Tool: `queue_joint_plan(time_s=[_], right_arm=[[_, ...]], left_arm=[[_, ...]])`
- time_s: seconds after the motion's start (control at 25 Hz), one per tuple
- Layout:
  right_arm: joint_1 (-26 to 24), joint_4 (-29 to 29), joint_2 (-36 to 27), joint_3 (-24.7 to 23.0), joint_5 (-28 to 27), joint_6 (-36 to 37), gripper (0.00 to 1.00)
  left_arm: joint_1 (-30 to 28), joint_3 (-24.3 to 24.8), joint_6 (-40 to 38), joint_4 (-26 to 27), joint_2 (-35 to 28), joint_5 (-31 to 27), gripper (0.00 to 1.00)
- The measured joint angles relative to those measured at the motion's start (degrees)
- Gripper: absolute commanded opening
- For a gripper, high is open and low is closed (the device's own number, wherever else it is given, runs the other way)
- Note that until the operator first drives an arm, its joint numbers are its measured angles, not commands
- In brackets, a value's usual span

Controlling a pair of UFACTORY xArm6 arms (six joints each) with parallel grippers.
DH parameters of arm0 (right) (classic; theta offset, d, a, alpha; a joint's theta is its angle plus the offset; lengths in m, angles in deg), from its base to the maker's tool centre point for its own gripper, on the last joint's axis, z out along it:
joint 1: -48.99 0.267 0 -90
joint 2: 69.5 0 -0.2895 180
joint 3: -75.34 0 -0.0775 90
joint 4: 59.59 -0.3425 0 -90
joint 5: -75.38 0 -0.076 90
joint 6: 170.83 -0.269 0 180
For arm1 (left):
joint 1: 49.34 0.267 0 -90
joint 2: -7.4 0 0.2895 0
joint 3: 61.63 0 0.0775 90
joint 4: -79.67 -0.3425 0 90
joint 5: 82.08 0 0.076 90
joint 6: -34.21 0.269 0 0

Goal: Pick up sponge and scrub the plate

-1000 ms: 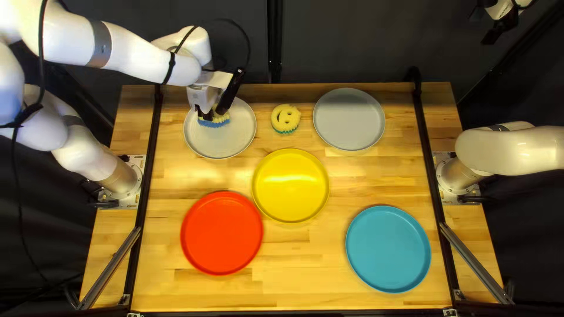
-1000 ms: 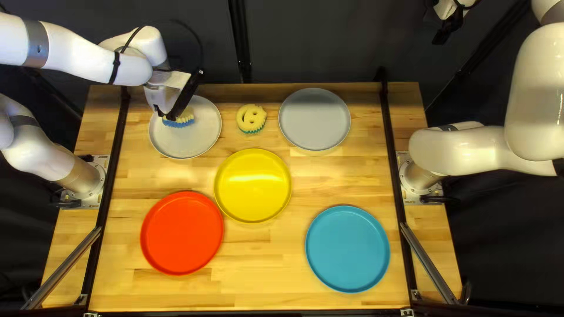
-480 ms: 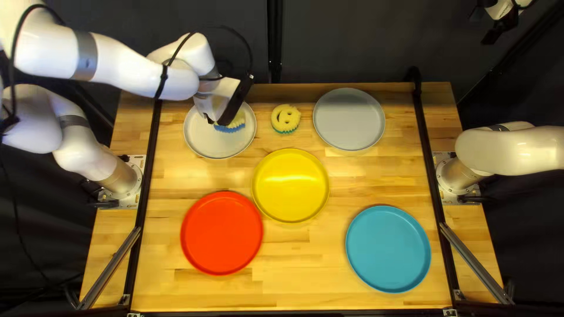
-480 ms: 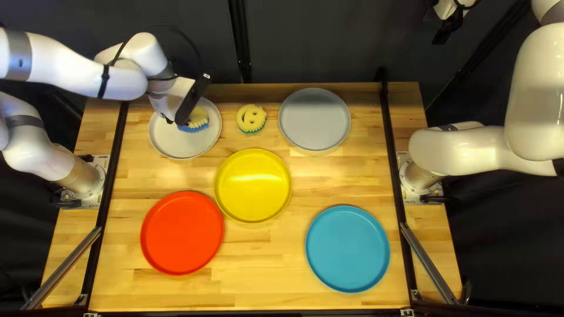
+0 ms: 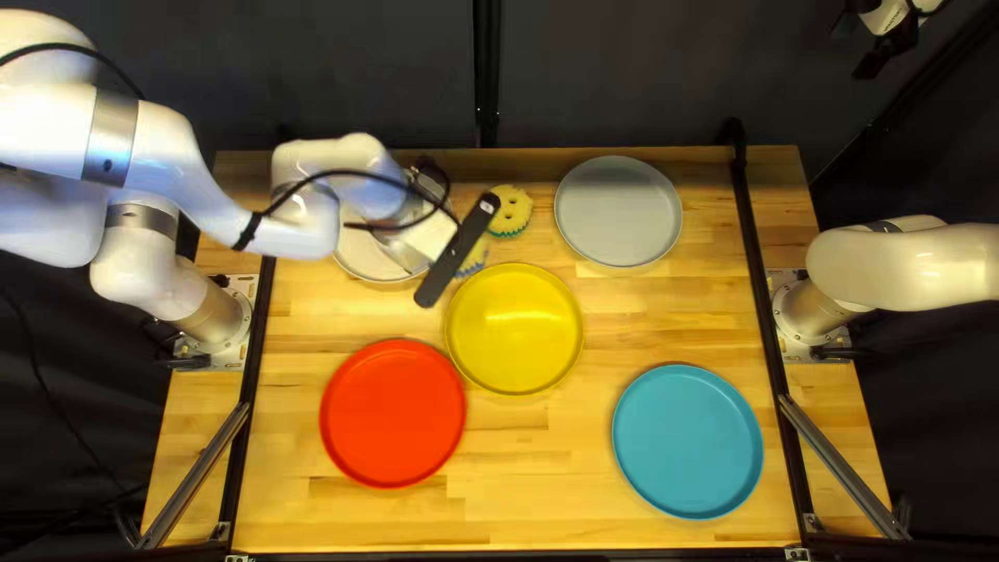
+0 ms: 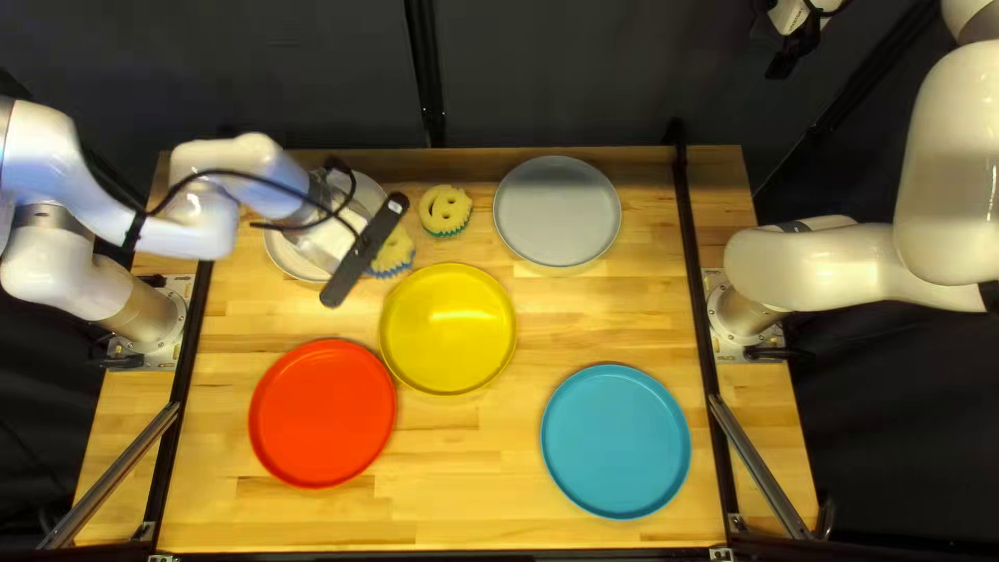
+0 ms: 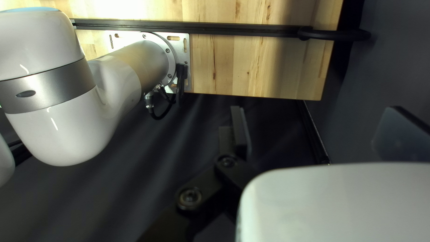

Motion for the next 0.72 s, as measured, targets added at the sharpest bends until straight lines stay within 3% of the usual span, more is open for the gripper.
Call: queue_joint_plan(time_s=[0.52,0.72], right_arm=[[0.0,0.0,0.0,0.0,0.0,0.0,1.0],[0.0,0.0,0.0,0.0,0.0,0.0,1.0]], left_arm=[[-0.2,0.1,2.5,1.1,-0.1,-0.3,0.0],[-0.1,-3.5,6.1,4.4,3.1,-1.8,0.0]])
